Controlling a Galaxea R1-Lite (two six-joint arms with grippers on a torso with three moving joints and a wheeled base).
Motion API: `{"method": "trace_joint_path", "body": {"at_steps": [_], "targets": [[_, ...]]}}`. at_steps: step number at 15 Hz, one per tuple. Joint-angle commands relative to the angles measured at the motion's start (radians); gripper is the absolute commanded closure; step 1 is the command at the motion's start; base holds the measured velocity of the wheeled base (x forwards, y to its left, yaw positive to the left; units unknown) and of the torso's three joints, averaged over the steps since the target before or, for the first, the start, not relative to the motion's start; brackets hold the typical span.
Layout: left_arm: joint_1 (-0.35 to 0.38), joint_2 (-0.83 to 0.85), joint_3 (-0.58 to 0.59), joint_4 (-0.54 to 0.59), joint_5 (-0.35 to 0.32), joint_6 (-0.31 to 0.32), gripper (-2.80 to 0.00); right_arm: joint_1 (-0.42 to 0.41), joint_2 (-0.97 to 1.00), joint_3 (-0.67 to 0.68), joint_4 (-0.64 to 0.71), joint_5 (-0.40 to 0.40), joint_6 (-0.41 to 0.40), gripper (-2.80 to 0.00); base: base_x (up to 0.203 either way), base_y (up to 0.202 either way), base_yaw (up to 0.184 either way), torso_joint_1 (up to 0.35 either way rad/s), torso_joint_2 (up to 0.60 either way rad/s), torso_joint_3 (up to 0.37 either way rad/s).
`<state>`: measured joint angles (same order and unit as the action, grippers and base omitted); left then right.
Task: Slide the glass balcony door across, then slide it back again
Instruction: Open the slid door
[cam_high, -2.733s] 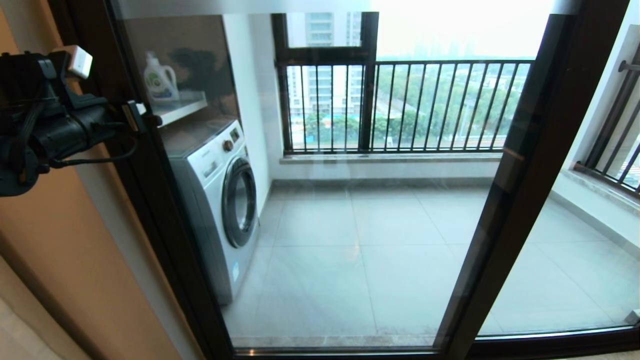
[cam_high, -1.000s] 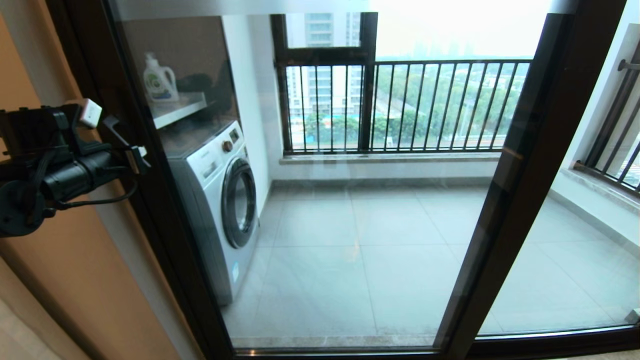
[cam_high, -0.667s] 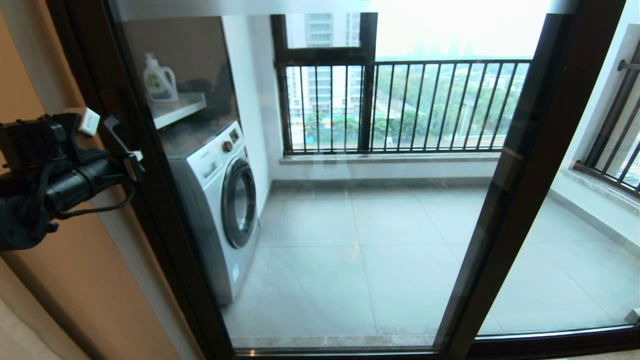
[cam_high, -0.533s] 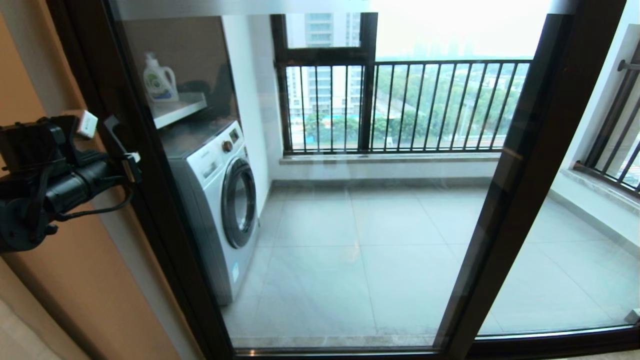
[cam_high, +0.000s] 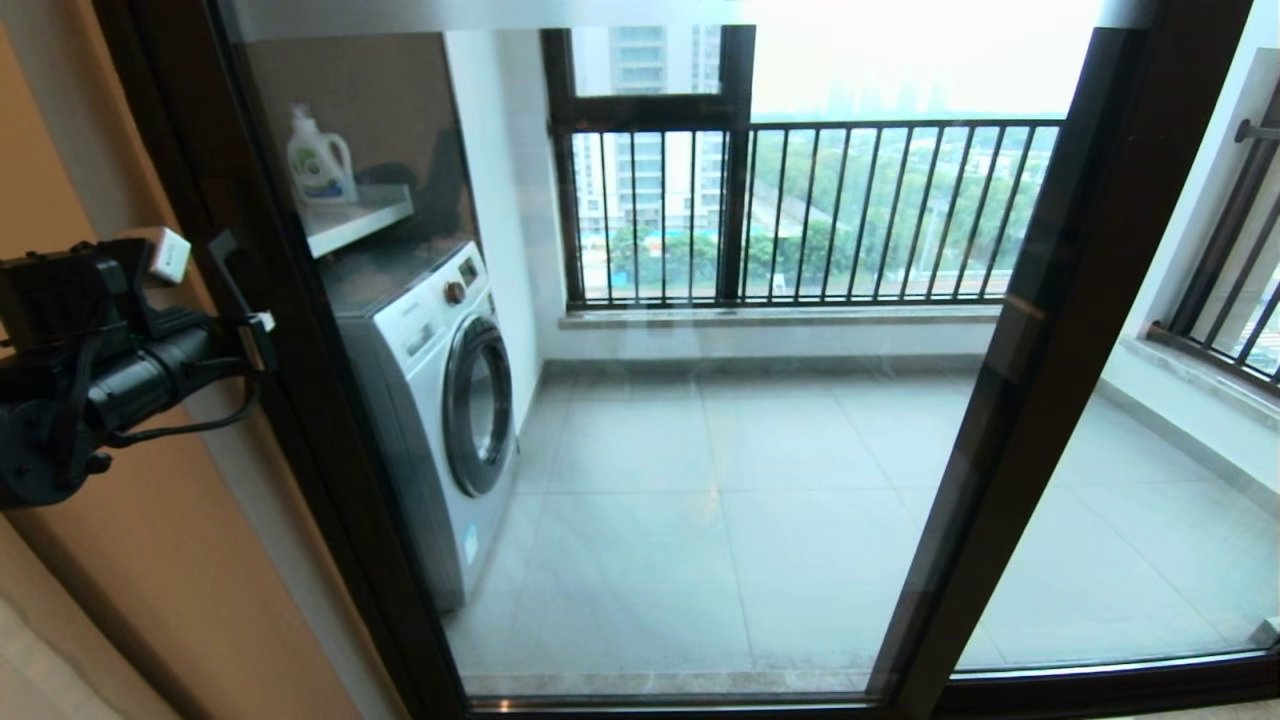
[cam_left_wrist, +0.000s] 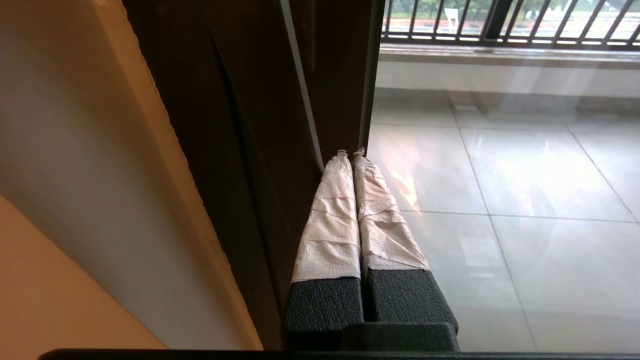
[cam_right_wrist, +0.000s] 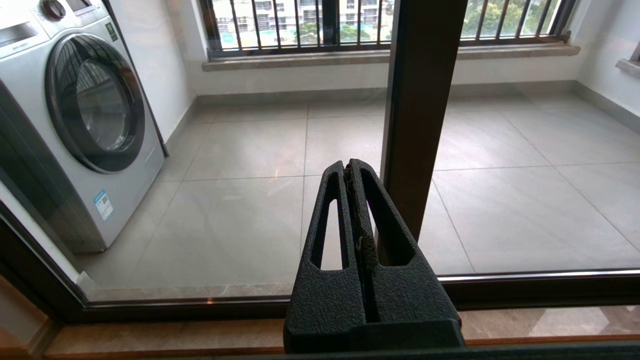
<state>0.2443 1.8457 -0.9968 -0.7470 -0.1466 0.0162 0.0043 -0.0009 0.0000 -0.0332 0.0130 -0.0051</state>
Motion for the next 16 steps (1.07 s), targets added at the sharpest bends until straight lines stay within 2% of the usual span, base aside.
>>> {"method": "trace_joint_path", "body": {"at_steps": [1,5,10,13,16], "targets": [[0.013,0.0,-0.001,-0.005,-0.002,0.004,0.0,0.0,0.001,0.012,-0.001,0.001,-0.001,0.0,0.0,0.0,0.0,0.0,0.0,0.0],[0.053,-0.005,-0.009,-0.003,-0.011,0.007,0.0,0.0,0.001,0.012,-0.001,0.001,-0.001,0.0,0.0,0.0,0.0,0.0,0.0,0.0],[0.055,-0.029,-0.008,-0.005,-0.016,0.005,0.0,0.0,0.001,0.012,-0.001,0.001,0.0,0.0,0.0,0.0,0.0,0.0,0.0,0.0],[0.026,-0.034,-0.039,-0.009,-0.013,0.001,0.0,0.0,0.001,0.012,-0.001,0.001,0.001,0.0,0.0,0.0,0.0,0.0,0.0,0.0],[-0.03,-0.087,-0.003,-0.008,-0.013,0.0,0.0,0.0,0.001,0.012,-0.001,0.001,-0.001,0.0,0.0,0.0,0.0,0.0,0.0,0.0]]}}
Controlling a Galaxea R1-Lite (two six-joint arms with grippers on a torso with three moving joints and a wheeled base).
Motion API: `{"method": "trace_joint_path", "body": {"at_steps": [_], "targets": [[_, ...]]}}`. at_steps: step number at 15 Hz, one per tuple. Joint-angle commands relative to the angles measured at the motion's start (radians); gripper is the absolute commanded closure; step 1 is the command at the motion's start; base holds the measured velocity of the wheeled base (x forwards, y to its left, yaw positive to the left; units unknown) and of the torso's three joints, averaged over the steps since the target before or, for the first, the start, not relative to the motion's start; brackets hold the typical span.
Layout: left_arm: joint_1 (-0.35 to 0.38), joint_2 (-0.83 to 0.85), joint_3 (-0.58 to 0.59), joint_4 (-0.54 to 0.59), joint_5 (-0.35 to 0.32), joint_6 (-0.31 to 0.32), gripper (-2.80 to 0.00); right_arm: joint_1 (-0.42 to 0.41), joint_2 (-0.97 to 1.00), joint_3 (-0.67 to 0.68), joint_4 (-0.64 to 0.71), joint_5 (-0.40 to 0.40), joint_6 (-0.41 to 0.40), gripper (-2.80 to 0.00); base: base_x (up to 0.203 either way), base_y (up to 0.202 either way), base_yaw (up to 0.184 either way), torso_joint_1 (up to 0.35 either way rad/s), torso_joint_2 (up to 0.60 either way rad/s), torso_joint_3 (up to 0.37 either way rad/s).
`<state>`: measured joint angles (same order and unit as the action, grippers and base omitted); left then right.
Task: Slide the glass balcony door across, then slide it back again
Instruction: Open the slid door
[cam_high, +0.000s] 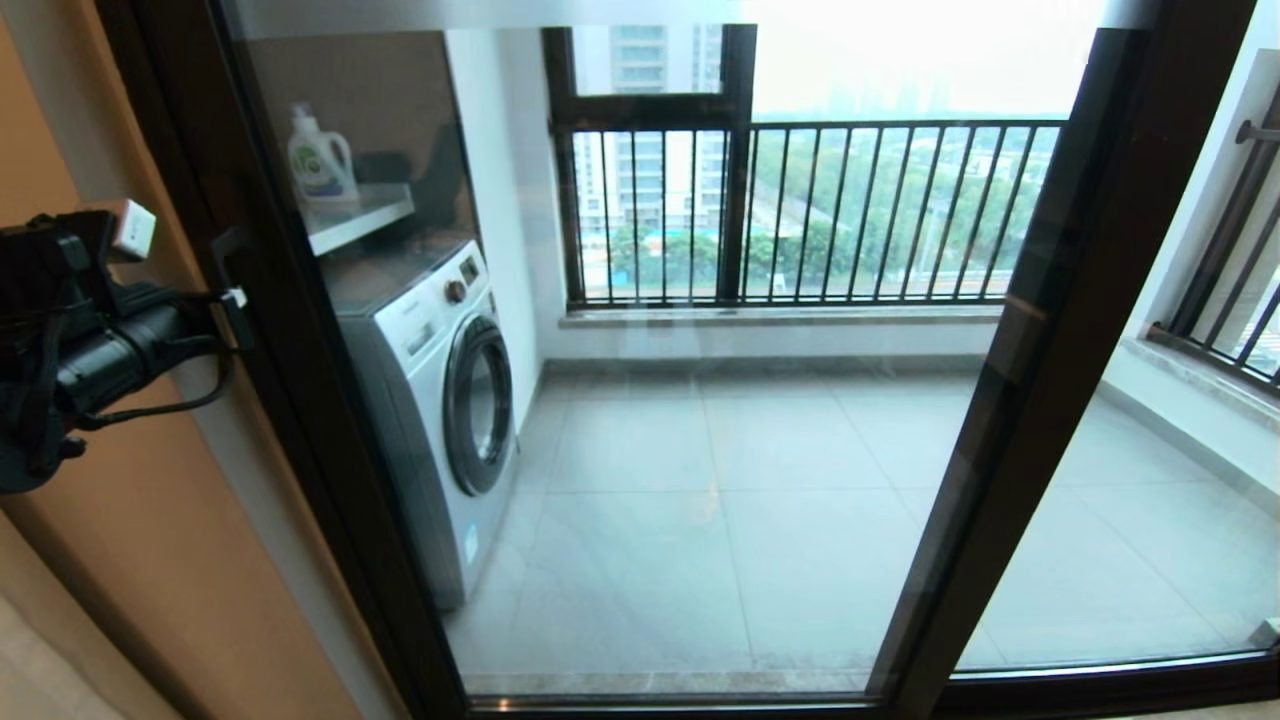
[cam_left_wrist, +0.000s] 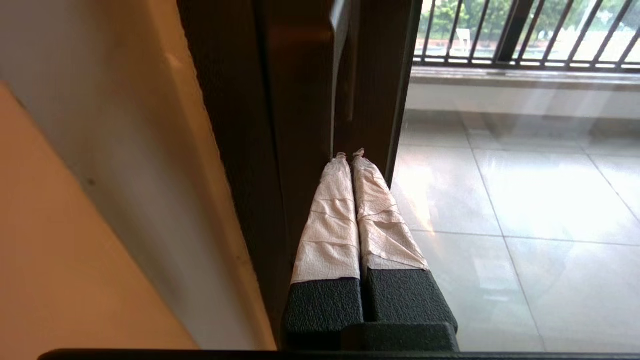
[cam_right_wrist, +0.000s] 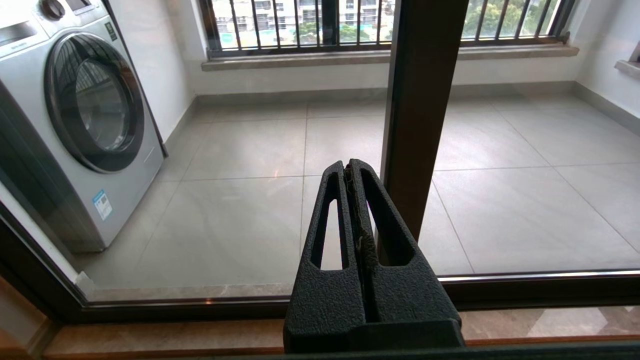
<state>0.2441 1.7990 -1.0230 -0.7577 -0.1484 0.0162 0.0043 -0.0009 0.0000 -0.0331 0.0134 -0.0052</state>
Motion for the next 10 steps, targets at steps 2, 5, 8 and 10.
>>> {"method": "trace_joint_path", "body": {"at_steps": [2,5,8,10], "targets": [[-0.068,-0.08,0.054,0.003,-0.011,0.001,0.0,0.0,0.001,0.012,-0.001,0.0,-0.001,0.0,0.0,0.0,0.0,0.0,0.0,0.0],[-0.084,-0.129,0.052,0.009,-0.009,0.002,0.0,0.0,0.001,0.012,-0.001,0.0,0.001,0.0,0.0,0.0,0.0,0.0,0.0,0.0],[-0.083,-0.192,0.044,0.039,-0.011,0.001,0.0,0.0,0.001,0.012,-0.001,0.0,0.001,0.0,0.0,0.0,0.0,0.0,0.0,0.0],[-0.072,-0.206,0.038,0.046,-0.01,0.001,0.0,0.0,0.001,0.012,-0.001,0.0,-0.001,0.0,0.0,0.0,0.0,0.0,0.0,0.0]]}}
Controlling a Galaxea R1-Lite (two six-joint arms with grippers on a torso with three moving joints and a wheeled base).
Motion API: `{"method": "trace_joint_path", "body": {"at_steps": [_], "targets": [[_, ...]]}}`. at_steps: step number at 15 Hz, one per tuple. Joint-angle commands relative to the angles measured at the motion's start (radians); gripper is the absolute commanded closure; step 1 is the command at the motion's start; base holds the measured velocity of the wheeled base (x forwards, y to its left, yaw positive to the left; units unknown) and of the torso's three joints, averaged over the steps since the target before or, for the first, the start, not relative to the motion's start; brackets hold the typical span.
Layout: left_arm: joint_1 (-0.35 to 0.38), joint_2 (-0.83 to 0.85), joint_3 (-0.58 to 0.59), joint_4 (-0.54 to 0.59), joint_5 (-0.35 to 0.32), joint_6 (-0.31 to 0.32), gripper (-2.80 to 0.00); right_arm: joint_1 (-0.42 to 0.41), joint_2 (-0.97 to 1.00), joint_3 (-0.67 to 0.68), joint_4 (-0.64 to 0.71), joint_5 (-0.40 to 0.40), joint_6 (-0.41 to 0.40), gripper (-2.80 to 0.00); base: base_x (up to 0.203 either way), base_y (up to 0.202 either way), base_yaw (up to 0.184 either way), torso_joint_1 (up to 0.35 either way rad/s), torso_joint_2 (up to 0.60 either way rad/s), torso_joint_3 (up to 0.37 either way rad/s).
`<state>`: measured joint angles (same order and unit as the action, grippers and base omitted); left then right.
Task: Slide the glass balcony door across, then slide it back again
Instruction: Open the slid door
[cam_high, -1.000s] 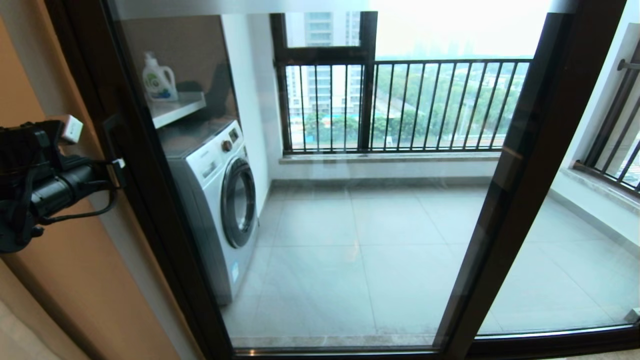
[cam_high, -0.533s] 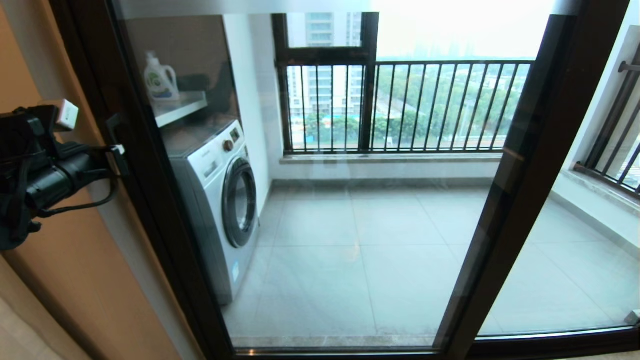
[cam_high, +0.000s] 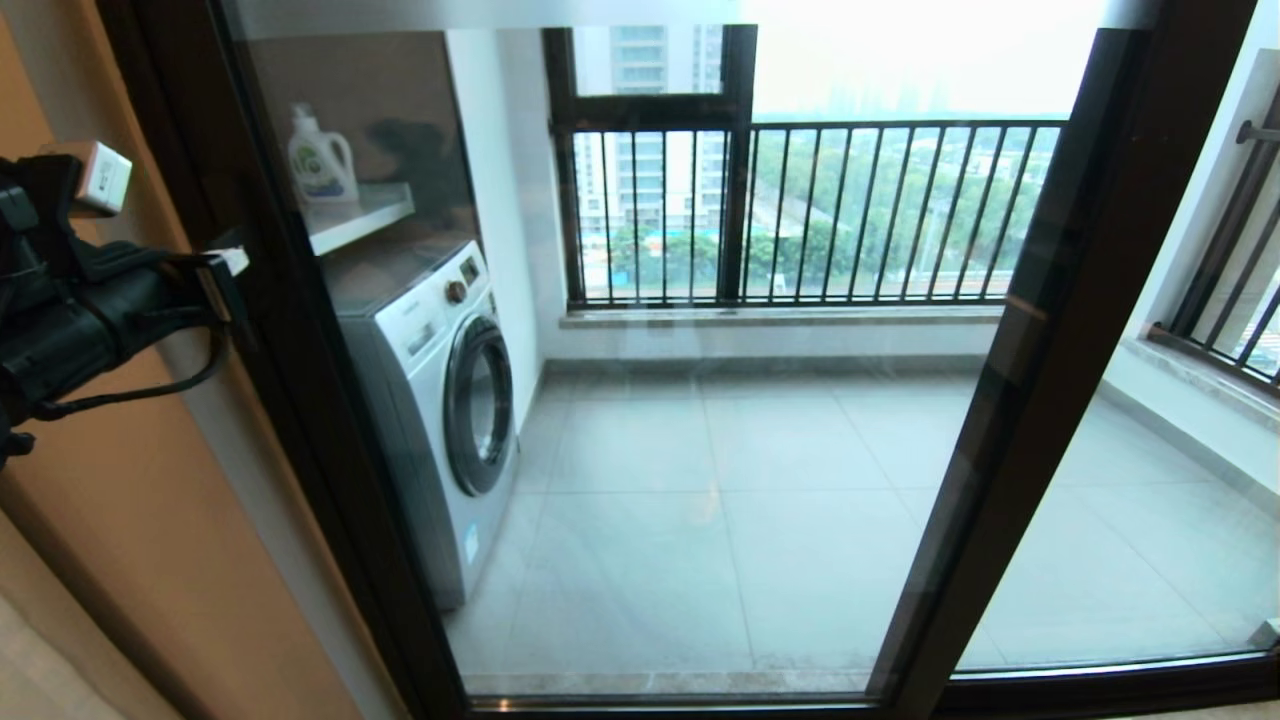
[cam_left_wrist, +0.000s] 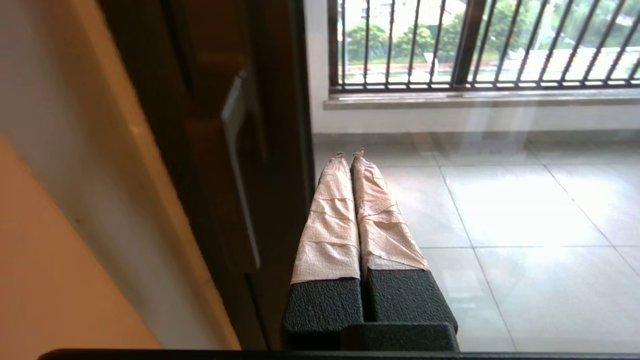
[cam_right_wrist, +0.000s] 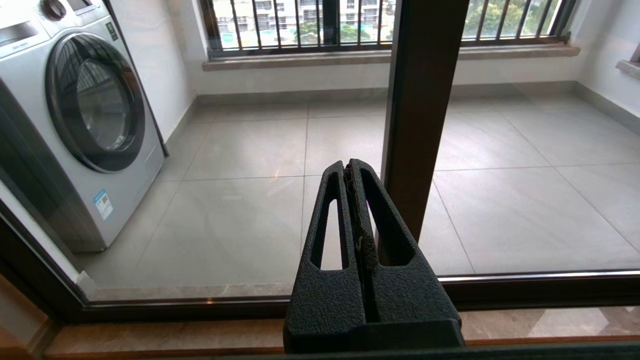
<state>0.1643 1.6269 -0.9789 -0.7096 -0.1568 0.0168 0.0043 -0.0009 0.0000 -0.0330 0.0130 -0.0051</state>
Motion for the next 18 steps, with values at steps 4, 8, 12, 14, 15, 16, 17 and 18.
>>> {"method": "trace_joint_path", "body": {"at_steps": [4,8,12,14,15,16,17,18], "targets": [[0.071,0.004,-0.036,0.001,-0.002,0.007,0.0,0.0,0.001,0.012,-0.001,0.001,-0.001,0.0,0.0,0.0,0.0,0.0,0.0,0.0],[0.134,0.106,-0.099,-0.006,-0.003,0.009,0.0,0.0,0.001,0.012,-0.001,0.001,0.0,0.0,0.0,0.0,0.0,0.0,0.0,0.0],[0.159,0.218,-0.182,-0.023,-0.003,0.011,0.0,0.0,0.001,0.012,-0.001,0.001,-0.001,0.0,0.0,0.0,0.0,0.0,0.0,0.0],[0.158,0.254,-0.218,-0.028,-0.003,0.011,0.0,0.0,0.001,0.012,-0.001,0.001,-0.001,0.0,0.0,0.0,0.0,0.0,0.0,0.0],[0.158,0.262,-0.233,-0.03,-0.004,0.011,0.0,0.0,0.001,0.012,-0.001,0.001,-0.001,0.0,0.0,0.0,0.0,0.0,0.0,0.0],[0.158,0.271,-0.239,-0.03,-0.004,0.011,0.0,0.0,0.001,0.012,-0.001,0.001,-0.001,0.0,0.0,0.0,0.0,0.0,0.0,0.0],[0.158,0.274,-0.239,-0.03,-0.006,0.012,0.0,0.0,0.001,0.012,-0.001,0.001,-0.001,0.0,0.0,0.0,0.0,0.0,0.0,0.0],[0.156,0.275,-0.239,-0.03,-0.006,0.012,0.0,0.0,0.001,0.012,-0.001,0.001,0.0,0.0,0.0,0.0,0.0,0.0,0.0,0.0]]}}
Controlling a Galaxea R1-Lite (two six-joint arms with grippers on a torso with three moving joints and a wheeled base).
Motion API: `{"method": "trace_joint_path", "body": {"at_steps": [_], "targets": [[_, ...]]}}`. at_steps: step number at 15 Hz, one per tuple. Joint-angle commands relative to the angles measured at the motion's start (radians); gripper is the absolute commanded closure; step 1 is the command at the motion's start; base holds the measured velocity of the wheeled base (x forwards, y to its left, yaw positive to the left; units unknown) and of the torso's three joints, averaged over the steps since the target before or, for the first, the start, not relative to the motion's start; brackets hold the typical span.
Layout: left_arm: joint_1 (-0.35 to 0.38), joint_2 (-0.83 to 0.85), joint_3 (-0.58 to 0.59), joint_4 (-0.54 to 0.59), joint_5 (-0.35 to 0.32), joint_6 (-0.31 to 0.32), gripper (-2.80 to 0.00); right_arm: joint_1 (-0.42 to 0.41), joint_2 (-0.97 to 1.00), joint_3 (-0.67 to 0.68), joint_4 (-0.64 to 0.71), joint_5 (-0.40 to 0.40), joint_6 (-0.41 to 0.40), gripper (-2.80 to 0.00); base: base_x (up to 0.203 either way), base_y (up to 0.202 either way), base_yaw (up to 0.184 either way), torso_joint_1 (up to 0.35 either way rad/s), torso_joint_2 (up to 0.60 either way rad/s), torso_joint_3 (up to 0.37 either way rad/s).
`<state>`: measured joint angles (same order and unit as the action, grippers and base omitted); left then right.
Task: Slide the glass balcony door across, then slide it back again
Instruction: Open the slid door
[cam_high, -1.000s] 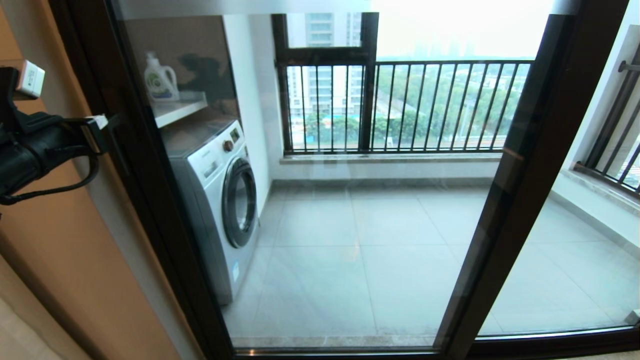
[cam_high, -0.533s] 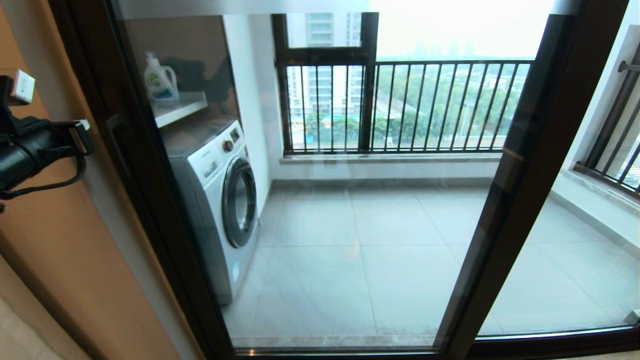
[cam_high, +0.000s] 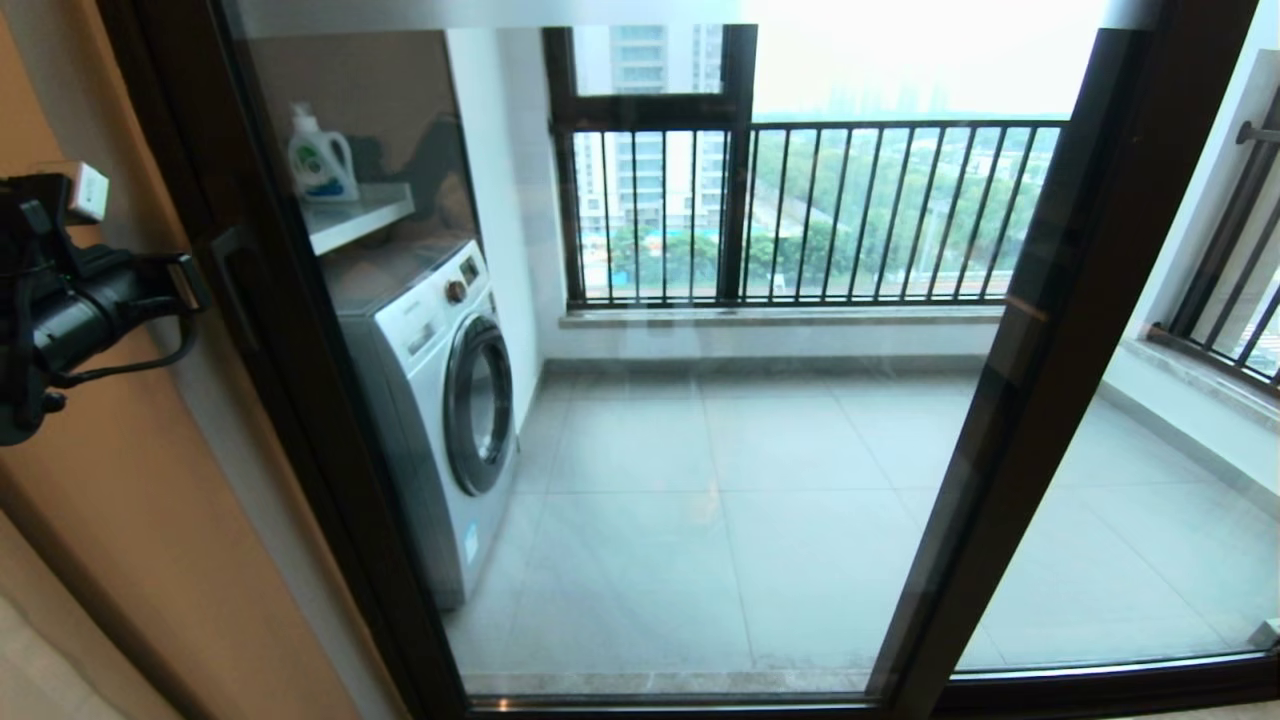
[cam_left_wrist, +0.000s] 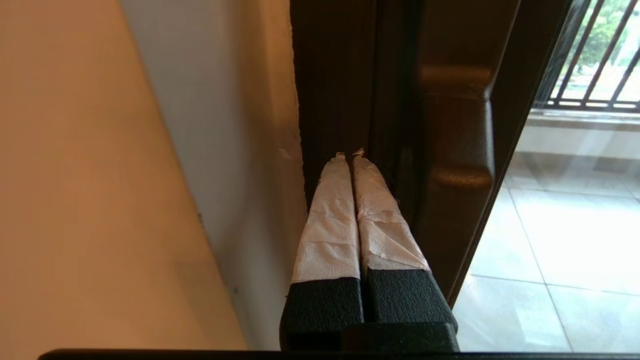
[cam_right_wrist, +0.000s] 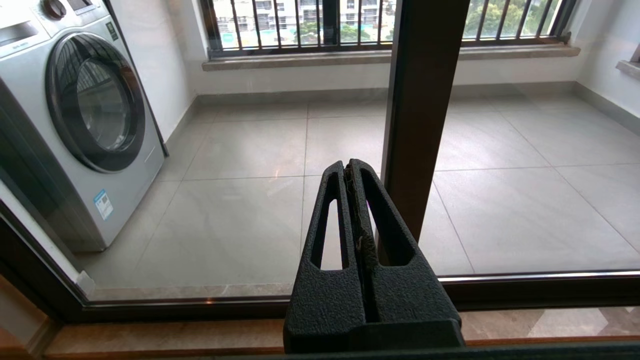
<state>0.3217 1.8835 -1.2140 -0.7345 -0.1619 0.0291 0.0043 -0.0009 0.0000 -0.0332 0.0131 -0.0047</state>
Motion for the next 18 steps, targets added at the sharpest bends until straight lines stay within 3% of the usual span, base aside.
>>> {"method": "trace_joint_path", "body": {"at_steps": [1,4,18], "targets": [[-0.002,0.019,-0.002,-0.005,-0.011,0.006,0.0,0.0,0.001,0.012,-0.001,0.001,0.0,0.0,0.0,0.0,0.0,0.0,0.0,0.0],[-0.008,0.019,0.002,-0.005,-0.053,0.032,0.0,0.0,0.001,0.012,-0.001,0.001,-0.001,0.0,0.0,0.0,0.0,0.0,0.0,0.0],[-0.085,0.027,-0.015,-0.005,-0.043,0.037,0.0,0.0,0.001,0.012,-0.001,0.001,-0.001,0.0,0.0,0.0,0.0,0.0,0.0,0.0]]}}
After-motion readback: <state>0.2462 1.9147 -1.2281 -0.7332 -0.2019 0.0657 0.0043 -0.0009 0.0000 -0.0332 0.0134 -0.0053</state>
